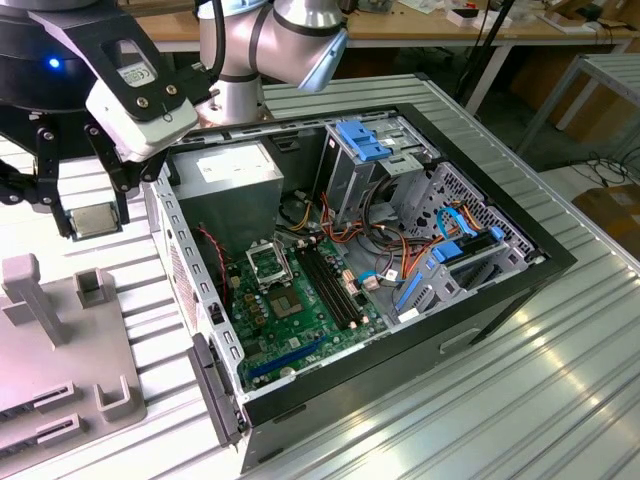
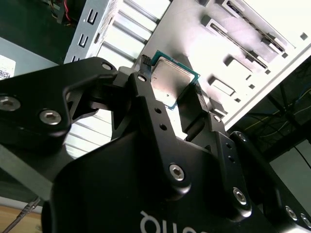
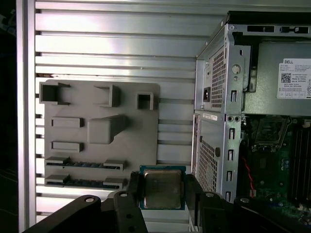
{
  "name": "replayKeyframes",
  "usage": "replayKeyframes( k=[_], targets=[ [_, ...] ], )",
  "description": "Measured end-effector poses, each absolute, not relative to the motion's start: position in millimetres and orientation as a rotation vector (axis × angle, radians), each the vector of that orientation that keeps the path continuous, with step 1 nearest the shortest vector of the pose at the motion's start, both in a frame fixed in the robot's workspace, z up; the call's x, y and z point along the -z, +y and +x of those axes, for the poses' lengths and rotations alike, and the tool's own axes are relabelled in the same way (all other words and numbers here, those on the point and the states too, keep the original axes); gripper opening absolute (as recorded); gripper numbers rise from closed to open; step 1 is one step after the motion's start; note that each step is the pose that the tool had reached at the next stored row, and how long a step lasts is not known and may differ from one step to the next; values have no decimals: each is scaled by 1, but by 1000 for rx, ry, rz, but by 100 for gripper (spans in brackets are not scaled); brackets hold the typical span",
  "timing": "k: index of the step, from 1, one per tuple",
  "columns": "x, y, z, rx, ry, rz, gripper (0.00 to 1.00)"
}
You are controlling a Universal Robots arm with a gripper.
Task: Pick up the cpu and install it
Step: 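Pick up the cpu and move it towards the insertion slot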
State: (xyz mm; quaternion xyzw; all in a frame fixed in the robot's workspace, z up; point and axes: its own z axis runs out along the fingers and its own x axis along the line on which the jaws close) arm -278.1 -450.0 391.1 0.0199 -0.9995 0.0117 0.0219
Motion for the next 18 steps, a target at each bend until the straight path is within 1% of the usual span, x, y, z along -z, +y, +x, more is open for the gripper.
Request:
replayKeyframes(
  k=[18],
  targets=[
    [-391,-450,-268,-36,-3097,62,47]
  ],
)
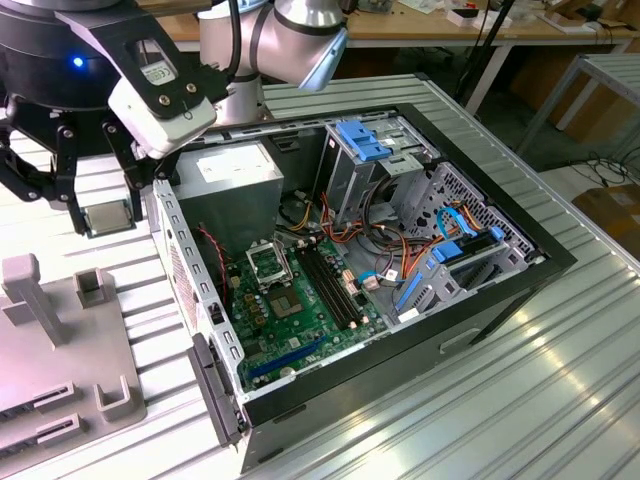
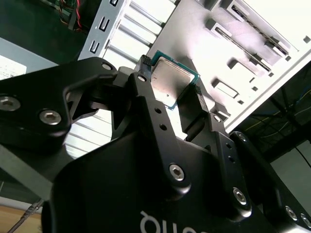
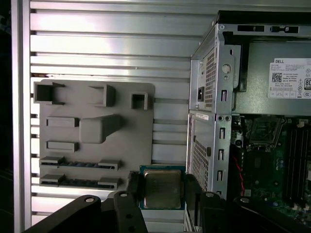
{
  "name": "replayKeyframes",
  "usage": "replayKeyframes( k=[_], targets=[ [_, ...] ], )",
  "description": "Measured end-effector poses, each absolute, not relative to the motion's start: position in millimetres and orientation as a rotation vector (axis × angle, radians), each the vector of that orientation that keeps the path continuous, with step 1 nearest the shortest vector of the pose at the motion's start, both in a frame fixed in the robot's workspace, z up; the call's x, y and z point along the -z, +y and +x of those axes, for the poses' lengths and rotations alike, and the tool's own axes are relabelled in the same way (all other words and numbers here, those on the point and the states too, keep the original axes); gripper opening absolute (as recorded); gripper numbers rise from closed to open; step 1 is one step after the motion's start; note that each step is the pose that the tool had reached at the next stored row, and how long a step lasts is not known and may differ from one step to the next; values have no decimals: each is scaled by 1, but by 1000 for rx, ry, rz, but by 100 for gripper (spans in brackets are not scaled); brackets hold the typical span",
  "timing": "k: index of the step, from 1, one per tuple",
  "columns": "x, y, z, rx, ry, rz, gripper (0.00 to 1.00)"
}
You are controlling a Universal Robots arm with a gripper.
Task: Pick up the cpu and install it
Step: 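Pick up the cpu and move it towards the insertion slot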
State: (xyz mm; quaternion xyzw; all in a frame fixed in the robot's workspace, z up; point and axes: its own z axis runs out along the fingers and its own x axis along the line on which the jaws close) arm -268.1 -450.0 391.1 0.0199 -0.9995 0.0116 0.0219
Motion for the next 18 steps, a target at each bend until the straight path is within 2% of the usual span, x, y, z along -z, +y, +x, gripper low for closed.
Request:
replayKeyframes(
  k=[18],
  targets=[
    [-391,-450,-255,-36,-3097,62,47]
  ],
)
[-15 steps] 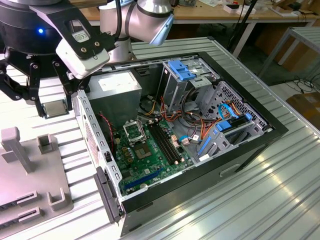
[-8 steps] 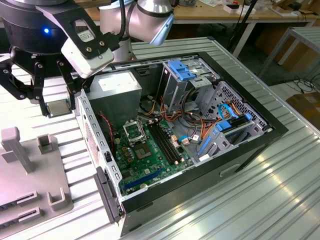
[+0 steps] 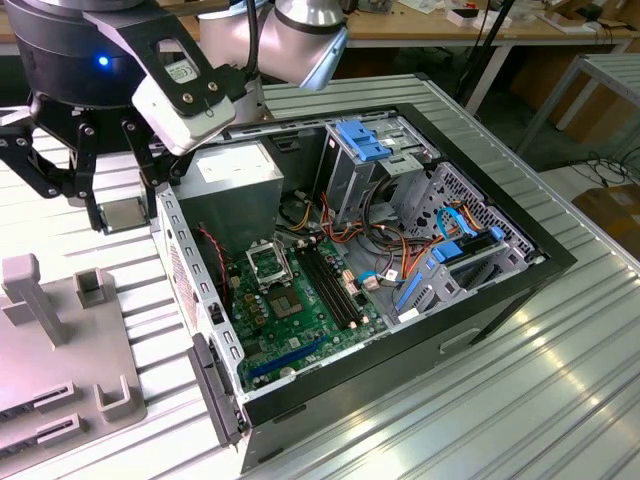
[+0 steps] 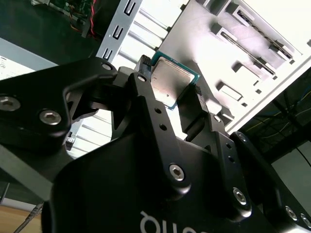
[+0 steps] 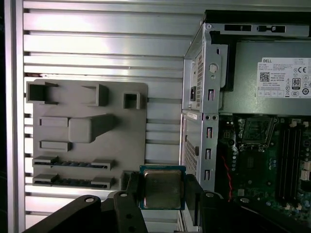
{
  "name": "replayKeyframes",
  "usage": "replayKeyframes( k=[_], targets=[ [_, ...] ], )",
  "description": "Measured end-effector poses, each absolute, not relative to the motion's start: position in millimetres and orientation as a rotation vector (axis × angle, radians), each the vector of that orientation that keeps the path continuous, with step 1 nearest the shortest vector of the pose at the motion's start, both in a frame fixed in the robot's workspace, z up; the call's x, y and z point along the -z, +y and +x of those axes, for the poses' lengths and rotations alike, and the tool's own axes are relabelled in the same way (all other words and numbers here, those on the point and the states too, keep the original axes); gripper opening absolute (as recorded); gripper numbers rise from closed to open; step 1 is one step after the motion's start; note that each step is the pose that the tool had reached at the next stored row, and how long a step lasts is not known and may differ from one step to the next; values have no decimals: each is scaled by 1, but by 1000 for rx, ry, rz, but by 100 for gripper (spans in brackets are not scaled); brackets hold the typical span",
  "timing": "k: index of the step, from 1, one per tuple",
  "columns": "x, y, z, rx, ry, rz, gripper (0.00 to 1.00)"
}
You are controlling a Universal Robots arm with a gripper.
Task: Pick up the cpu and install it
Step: 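Pick up the cpu and move it towards the insertion slot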
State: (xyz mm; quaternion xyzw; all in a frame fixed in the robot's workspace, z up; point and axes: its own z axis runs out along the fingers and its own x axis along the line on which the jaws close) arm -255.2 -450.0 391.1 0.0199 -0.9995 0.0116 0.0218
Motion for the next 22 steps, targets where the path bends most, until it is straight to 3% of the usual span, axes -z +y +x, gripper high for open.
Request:
replayKeyframes(
  k=[22],
  targets=[
    [-391,-450,-236,-36,-3097,62,47]
  ],
)
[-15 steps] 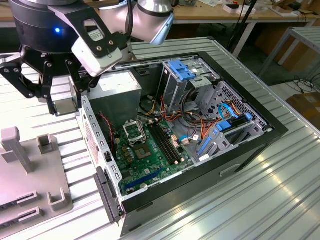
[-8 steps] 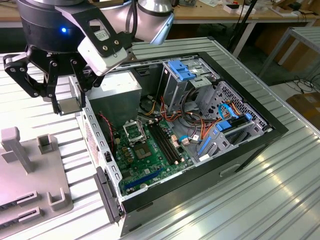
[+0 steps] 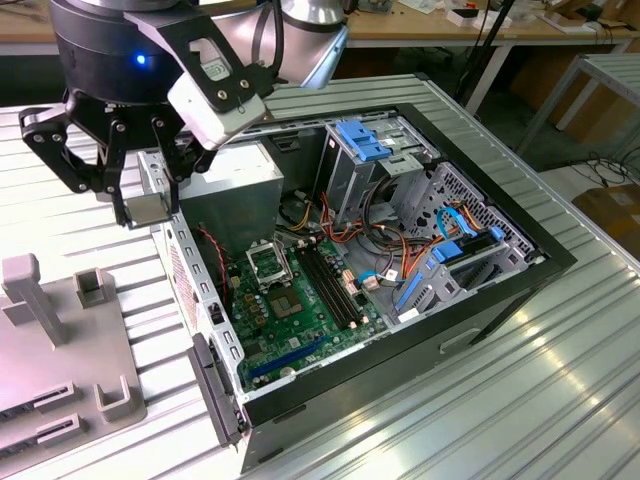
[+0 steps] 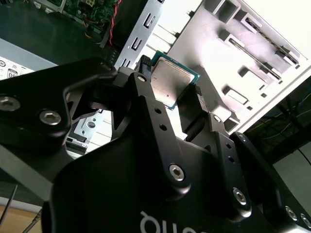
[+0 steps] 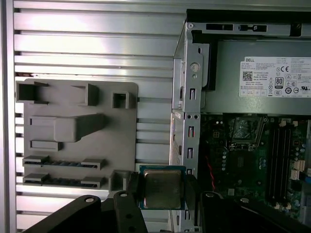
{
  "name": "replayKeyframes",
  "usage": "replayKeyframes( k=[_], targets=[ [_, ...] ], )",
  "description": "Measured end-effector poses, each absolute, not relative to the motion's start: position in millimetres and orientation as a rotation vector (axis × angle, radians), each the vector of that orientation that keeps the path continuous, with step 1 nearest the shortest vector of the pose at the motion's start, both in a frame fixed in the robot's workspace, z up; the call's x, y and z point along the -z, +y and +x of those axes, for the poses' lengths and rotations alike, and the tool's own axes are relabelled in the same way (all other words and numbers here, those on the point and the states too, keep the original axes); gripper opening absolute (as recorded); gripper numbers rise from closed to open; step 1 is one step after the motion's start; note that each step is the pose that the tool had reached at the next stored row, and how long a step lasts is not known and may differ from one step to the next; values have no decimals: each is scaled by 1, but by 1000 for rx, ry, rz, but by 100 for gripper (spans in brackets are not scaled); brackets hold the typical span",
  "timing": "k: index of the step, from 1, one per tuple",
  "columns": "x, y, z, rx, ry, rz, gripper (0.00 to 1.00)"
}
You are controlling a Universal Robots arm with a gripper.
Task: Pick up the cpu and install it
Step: 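Pick up the cpu and move it towards the insertion slot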
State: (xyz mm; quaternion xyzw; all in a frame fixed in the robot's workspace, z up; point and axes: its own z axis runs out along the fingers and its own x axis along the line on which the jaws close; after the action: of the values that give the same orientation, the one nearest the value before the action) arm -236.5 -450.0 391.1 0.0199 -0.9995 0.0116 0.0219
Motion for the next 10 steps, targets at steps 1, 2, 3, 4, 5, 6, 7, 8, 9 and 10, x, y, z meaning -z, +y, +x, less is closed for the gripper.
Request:
replayKeyframes(
  k=[1,2,3,4,5,6,7,8,9,10],
  targets=[
    [-391,-450,-236,-36,-3097,62,47],
    [-391,-450,-235,-36,-3097,62,47],
    [-391,-450,-234,-36,-3097,62,47],
    [-391,-450,-233,-36,-3097,62,47],
    [-391,-450,-232,-36,-3097,62,47],
    [-391,-450,-231,-36,-3097,62,47],
    [-391,-450,-229,-36,-3097,62,47],
    [-391,-450,-228,-36,-3097,62,47],
    [-391,-450,-228,-36,-3097,62,47],
    [-391,-450,-227,-36,-3097,62,47]
  ],
)
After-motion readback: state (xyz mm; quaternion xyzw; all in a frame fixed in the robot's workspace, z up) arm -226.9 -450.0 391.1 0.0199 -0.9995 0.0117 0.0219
